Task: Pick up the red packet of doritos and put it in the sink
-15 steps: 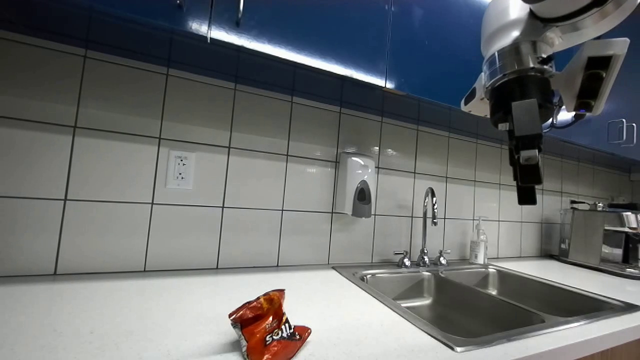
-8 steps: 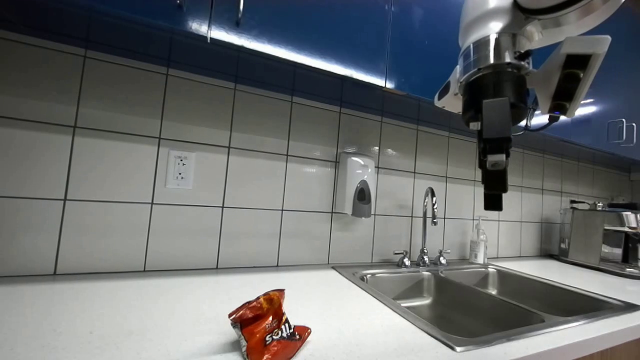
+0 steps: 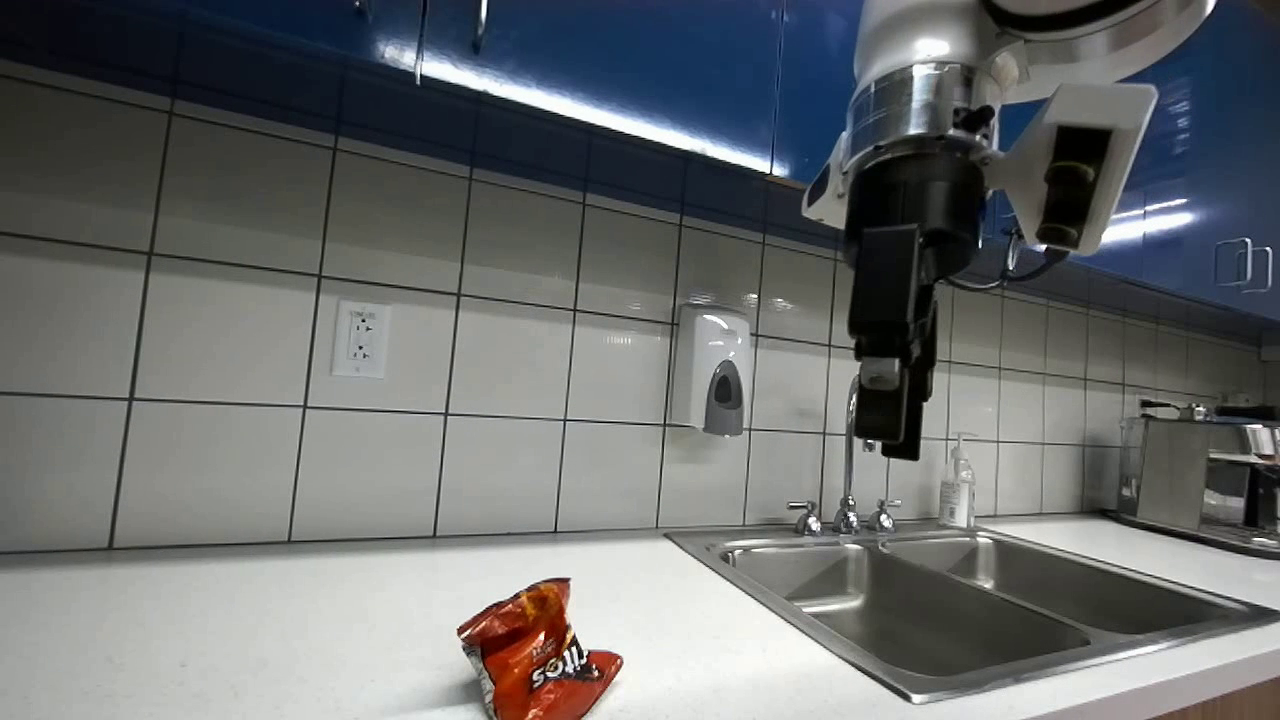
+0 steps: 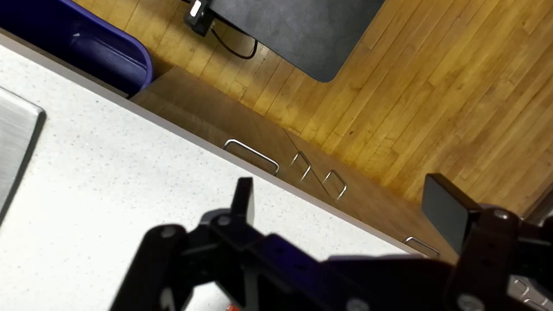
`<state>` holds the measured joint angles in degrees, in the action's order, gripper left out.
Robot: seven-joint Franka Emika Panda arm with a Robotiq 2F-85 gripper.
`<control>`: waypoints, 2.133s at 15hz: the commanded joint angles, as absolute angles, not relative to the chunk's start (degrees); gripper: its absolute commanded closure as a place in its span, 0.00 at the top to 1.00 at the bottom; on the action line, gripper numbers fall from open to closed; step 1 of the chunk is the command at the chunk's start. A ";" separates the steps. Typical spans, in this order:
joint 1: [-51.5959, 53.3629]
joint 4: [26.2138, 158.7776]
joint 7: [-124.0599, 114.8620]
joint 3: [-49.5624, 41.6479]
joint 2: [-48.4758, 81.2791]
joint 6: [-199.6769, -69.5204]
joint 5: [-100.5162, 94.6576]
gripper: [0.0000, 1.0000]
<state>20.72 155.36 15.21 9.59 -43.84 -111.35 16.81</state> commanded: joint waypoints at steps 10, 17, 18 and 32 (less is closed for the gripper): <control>21.10 153.40 3.71 15.50 -26.07 -130.97 14.62 1.00; 19.84 147.91 0.51 15.86 -17.58 -133.95 11.99 1.00; 19.54 146.91 -0.22 16.05 -16.35 -134.03 11.25 1.00; 18.55 131.90 -10.32 16.08 1.94 -131.22 1.43 1.00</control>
<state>19.73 136.60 -6.18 15.13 -2.06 -133.81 4.85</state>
